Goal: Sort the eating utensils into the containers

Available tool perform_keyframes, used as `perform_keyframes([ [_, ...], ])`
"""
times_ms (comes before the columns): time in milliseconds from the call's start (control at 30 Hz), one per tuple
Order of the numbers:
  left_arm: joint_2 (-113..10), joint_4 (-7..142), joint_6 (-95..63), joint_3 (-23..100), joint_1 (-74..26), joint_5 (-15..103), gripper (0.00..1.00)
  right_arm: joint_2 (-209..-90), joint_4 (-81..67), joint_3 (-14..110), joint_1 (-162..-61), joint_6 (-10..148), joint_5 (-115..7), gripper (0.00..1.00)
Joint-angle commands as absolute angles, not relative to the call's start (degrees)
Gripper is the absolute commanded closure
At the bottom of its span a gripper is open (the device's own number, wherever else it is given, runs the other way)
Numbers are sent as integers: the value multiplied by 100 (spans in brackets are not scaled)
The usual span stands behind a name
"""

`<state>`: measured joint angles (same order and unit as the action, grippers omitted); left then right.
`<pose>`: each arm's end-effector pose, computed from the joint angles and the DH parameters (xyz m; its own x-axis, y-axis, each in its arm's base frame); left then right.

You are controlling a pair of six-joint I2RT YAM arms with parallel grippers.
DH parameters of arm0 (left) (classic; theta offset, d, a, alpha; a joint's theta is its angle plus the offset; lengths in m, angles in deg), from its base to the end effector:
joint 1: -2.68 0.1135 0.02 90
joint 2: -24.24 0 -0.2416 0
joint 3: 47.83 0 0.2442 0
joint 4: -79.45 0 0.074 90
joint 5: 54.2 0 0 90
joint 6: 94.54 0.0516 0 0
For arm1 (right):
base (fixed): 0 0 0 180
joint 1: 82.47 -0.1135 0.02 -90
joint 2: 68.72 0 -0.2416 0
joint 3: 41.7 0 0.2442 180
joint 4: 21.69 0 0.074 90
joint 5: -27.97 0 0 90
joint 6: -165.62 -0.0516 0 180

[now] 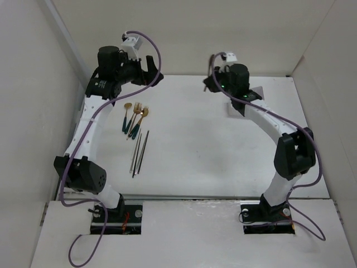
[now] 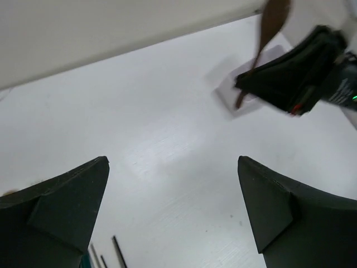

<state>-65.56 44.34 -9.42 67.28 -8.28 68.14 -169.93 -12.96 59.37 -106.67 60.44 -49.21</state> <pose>0.3441 -0.0947 0.4395 -0.2242 -0.0298 -0.9741 0.6615 0.7294 -0.1745 0.3912 0.1883 0.3307 -0.2928 0.1484 -0.9446 -0.5419 0.7882 0.2917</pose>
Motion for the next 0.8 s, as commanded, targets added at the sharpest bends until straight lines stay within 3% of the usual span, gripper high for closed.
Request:
perform_keyframes([
  [0, -6207, 4570, -884, 6204, -506, 5815, 0, -16637, -1476, 5305, -9962, 6305, -6263, 100],
  [300, -6022, 4800, -463, 4990, -233, 4539, 0, -17181, -1476, 5109, -9389, 6911, -7221, 100],
  [767, -5917, 4896, -296, 4243, -13, 3783, 0, -17850, -984, 5628, -9222, 6991, -7591, 98],
])
